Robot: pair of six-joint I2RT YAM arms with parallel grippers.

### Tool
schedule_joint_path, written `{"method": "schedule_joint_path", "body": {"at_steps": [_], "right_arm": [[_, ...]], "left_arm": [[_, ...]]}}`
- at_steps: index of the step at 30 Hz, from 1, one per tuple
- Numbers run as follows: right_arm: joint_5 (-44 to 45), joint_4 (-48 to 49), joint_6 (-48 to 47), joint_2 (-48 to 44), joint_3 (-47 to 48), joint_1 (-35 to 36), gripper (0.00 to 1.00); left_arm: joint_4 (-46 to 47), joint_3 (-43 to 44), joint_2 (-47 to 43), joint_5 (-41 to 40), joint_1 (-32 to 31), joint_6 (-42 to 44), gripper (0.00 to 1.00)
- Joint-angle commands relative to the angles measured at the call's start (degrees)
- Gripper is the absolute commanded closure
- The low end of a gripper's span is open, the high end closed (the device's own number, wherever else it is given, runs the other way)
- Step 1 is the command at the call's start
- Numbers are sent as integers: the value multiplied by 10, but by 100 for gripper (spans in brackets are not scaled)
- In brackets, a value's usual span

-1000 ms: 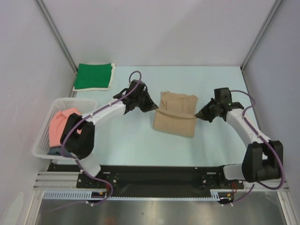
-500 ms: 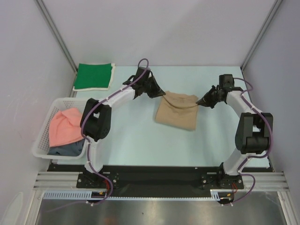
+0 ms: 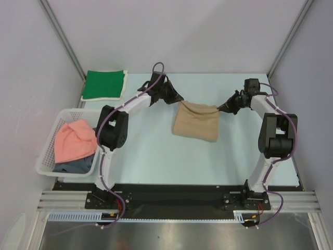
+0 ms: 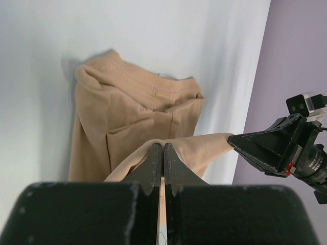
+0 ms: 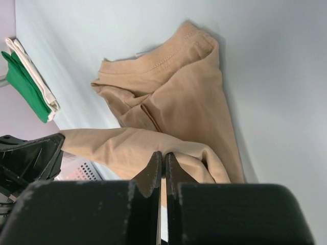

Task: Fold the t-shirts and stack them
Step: Fold the tshirt

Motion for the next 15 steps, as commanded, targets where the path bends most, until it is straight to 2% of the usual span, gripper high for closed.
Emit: {"method": "schedule_joint_path", "body": {"at_steps": [1, 6, 15], "right_arm": [[-19, 28, 2, 19, 34, -7, 100], [-22, 25, 1, 39, 54, -13, 100], [-26, 21, 5, 83, 92, -17, 100]], "left_arm": [[39, 46, 24, 36, 11, -10, 100], [33, 105, 80, 68, 20, -16, 100], [46, 106, 94, 70, 28, -27, 100]]}}
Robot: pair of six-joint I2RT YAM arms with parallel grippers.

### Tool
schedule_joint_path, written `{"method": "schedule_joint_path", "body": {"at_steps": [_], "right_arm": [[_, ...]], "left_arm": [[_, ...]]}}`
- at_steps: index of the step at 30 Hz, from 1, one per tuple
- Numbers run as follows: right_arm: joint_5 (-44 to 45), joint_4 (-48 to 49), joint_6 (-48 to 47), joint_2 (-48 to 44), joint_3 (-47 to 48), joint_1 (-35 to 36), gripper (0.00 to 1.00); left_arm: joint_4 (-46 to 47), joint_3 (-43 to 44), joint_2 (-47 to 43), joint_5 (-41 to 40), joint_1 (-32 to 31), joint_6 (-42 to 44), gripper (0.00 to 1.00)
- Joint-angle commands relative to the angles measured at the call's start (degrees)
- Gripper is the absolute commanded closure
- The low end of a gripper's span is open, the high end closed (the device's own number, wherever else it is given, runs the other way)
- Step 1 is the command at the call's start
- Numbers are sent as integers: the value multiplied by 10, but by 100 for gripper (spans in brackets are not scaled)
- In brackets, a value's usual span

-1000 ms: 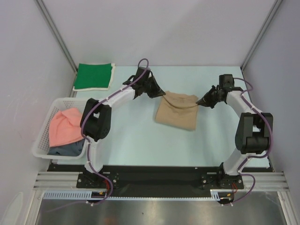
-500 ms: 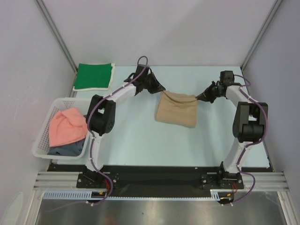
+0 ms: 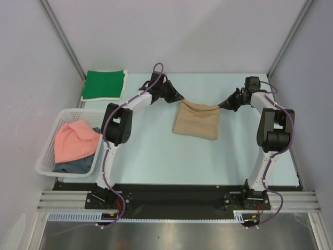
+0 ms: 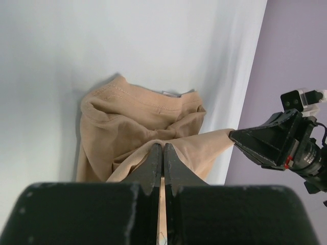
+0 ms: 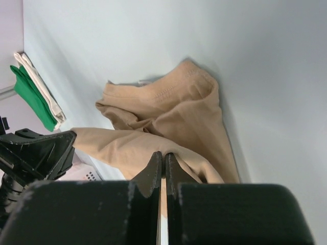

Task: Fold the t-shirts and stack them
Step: Fold the tshirt

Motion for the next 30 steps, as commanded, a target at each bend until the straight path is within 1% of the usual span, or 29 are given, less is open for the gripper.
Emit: {"method": "schedule_joint_path", "body": {"at_steps": [1, 5, 8, 9, 10, 11, 13, 14, 15, 16, 17, 18, 19, 20, 21, 22, 23, 24, 25, 26, 27, 28, 29, 30], "right_arm": [[-13, 7, 2, 23, 42, -3, 100], [-14, 1, 1, 40, 58, -6, 99], [-14, -3, -2, 48, 72, -7, 97], [-13, -4, -3, 54, 74, -8, 95], [-14, -5, -3, 59, 82, -8, 94], [-12, -11, -4, 64, 88, -10, 93], [-6, -13, -7, 80, 107, -15, 85], [-1, -13, -9, 86, 116, -21, 79], [7, -23, -15, 94, 137, -32, 65], [23, -32, -38, 116, 158, -41, 59], [31, -57, -54, 129, 215, -48, 57], [39, -95, -75, 147, 257, -63, 55], [56, -143, -94, 170, 300, -68, 53], [67, -202, -133, 167, 352, -70, 50], [75, -213, -148, 156, 351, -67, 45], [76, -216, -160, 141, 339, -63, 43], [76, -212, -181, 99, 322, -59, 41], [78, -202, -184, 75, 261, -56, 35], [73, -181, -184, 45, 220, -51, 32], [54, -113, -165, -4, 175, -50, 30], [28, -65, -144, -31, 69, -50, 28], [-11, -15, -124, -52, 23, -47, 28], [-23, 74, -107, -79, -22, -44, 28], [-38, 109, -76, -85, -49, -39, 30]], "left_arm": [[29, 33, 9, 12, 7, -12, 100], [17, 59, 24, 19, 8, -8, 100], [21, 65, 30, 16, 9, -9, 100], [9, 73, 34, 16, 10, -7, 99], [-1, 82, 39, 8, 10, -5, 97], [-7, 98, 46, 6, 10, 2, 88], [-21, 111, 51, -15, 12, 16, 80], [-27, 129, 54, -26, 12, 40, 73], [-35, 146, 66, -37, 14, 57, 70], [-79, 172, 74, -47, 19, 78, 68], [-123, 257, 89, -83, 24, 128, 67], [-172, 302, 100, -101, 35, 157, 65], [-235, 331, 96, -118, 37, 186, 60], [-244, 318, 80, -123, 41, 232, 57], [-220, 285, 58, -105, 46, 246, 57], [-204, 245, 2, -87, 48, 256, 56], [-195, 176, -22, -65, 49, 279, 55], [-174, 143, -49, -53, 45, 288, 55], [-150, 106, -90, -33, 44, 290, 53], [-117, 28, -110, 22, 42, 277, 54], [-42, -9, -125, 46, 39, 263, 54], [0, -42, -135, 77, 36, 248, 53], [34, -83, -141, 101, 31, 225, 53], [85, -93, -139, 138, 18, 216, 53]]}}
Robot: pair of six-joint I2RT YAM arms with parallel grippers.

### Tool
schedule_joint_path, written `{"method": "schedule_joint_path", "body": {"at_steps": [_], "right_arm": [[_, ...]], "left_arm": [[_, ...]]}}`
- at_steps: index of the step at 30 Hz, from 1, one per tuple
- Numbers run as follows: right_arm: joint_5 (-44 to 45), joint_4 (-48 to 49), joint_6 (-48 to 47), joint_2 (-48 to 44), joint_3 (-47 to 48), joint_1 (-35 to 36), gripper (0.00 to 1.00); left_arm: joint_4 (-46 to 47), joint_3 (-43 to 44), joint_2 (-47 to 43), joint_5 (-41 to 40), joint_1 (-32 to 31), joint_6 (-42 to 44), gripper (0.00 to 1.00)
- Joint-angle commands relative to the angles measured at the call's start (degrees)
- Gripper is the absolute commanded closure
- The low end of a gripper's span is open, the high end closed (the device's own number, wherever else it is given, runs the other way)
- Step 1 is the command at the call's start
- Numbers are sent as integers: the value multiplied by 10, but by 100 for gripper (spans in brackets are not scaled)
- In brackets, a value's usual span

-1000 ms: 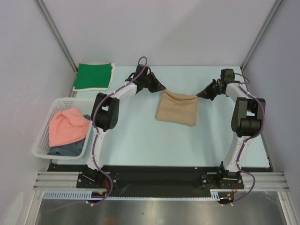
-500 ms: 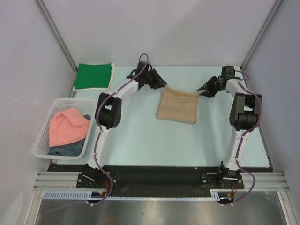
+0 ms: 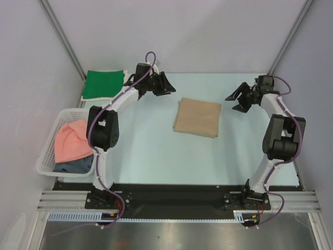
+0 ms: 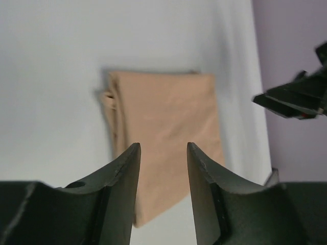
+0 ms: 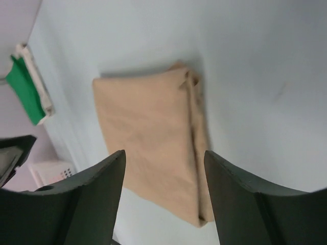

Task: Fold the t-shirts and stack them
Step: Fold the tshirt

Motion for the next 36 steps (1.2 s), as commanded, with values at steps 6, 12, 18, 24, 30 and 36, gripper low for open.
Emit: {"method": "schedule_joint_path", "body": {"at_steps": [6, 12, 18, 24, 30, 36], "right_arm": [[-170, 449, 185, -32, -235, 36, 56], [-213, 617, 276, 72, -230, 49, 62], [-210, 735, 353, 190, -197, 46, 69], [-201, 748, 362, 232, -147, 36, 71], [-173, 617, 307, 262, -79, 25, 71], [-137, 341, 140, 221, 49, 12, 69]], "left_arm": [[329, -82, 45, 198, -81, -94, 58], [406, -35, 140, 186, -78, -160, 59], [493, 7, 221, 186, -60, -236, 60], [525, 16, 273, 159, -31, -296, 62], [424, 125, 333, 146, -13, -300, 64], [212, 209, 241, 159, -9, -147, 55]]}}
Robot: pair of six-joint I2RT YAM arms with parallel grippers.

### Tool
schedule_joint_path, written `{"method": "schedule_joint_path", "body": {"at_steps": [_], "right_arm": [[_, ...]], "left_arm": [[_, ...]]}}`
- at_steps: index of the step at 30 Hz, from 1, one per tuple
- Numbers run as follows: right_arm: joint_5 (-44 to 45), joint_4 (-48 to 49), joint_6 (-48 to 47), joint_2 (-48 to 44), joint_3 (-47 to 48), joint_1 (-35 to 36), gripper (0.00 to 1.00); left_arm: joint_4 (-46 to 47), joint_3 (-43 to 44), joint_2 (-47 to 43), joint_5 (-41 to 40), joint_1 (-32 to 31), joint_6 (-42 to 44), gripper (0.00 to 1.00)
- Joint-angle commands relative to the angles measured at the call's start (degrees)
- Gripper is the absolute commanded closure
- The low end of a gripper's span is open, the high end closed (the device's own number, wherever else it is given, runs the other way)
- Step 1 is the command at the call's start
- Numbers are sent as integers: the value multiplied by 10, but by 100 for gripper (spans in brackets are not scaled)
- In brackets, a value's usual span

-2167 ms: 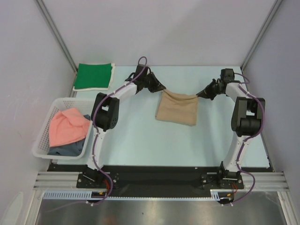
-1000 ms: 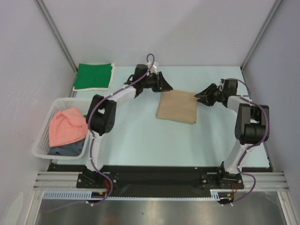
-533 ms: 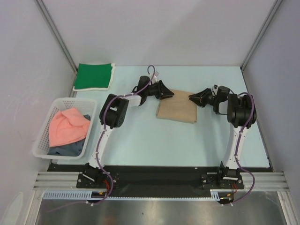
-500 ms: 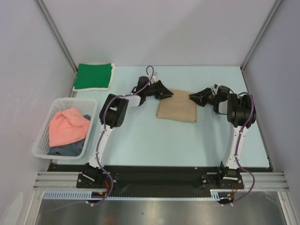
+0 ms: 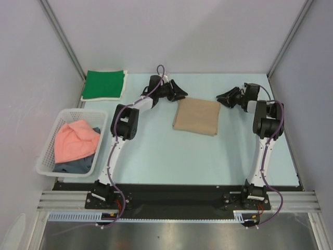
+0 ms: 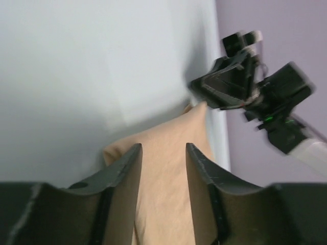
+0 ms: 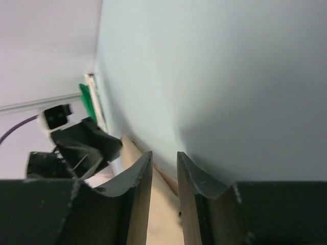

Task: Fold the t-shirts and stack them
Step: Fold the tshirt

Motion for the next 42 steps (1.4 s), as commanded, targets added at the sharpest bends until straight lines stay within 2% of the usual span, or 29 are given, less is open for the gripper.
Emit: {"method": "schedule_joint_path", "body": {"at_steps": [1, 2, 3, 4, 5, 7, 8, 9, 11, 13, 14, 15, 17, 21, 27, 30, 31, 34, 36, 38, 39, 42], "right_arm": [[48, -255, -141, -71, 74, -9, 68], [63, -290, -177, -87, 95, -10, 66], [69, -321, -194, -105, 101, -10, 65], [76, -371, -205, -139, 103, -9, 64], [85, -389, -225, -161, 98, -8, 62], [101, -422, -237, -220, 69, 6, 61], [100, -426, -239, -241, 51, 11, 61], [98, -419, -237, -262, 5, 20, 61], [98, -394, -228, -328, -50, 23, 62], [70, -316, -181, -359, -145, 33, 63], [35, -279, -161, -373, -177, 39, 66], [16, -205, -117, -371, -202, 50, 67], [-15, -134, -88, -361, -253, 77, 74], [-20, 9, -44, -323, -309, 112, 81], [-65, 156, 21, -237, -359, 112, 83], [-73, 161, 9, -215, -388, 99, 84], [-75, 165, 8, -210, -398, 94, 84], [-82, 182, 6, -219, -447, 86, 85], [-81, 150, -23, -244, -472, 60, 85], [-73, 109, -56, -278, -484, 37, 85], [-69, 65, -69, -288, -487, 29, 85], [-42, -52, -122, -344, -484, -4, 85]], "left_arm": [[-157, 18, -116, -32, 6, 169, 53], [-213, 0, -151, -43, 5, 195, 51], [-223, -23, -181, -50, 5, 211, 49], [-227, -52, -249, -58, 5, 224, 49], [-213, -120, -280, -70, 3, 223, 49], [-165, -236, -363, -69, -2, 190, 50], [-96, -277, -384, -62, -11, 172, 50], [-65, -338, -414, -57, -17, 140, 50], [-3, -384, -428, -51, -38, 108, 50], [84, -461, -430, -32, -53, 18, 52], [195, -481, -417, -28, -67, -14, 53], [243, -498, -408, -26, -74, -44, 56], [336, -519, -384, -27, -89, -107, 57], [386, -516, -323, -34, -96, -137, 59], [368, -499, -270, -29, -94, -108, 61], [324, -520, -267, -37, -91, -78, 62], [277, -521, -265, -39, -88, -68, 62], [257, -549, -266, -43, -74, -47, 66], [234, -555, -283, -43, -69, -6, 66], [138, -541, -308, -47, -68, 47, 65], [111, -535, -317, -45, -68, 94, 64], [38, -530, -358, -41, -67, 152, 63]]}}
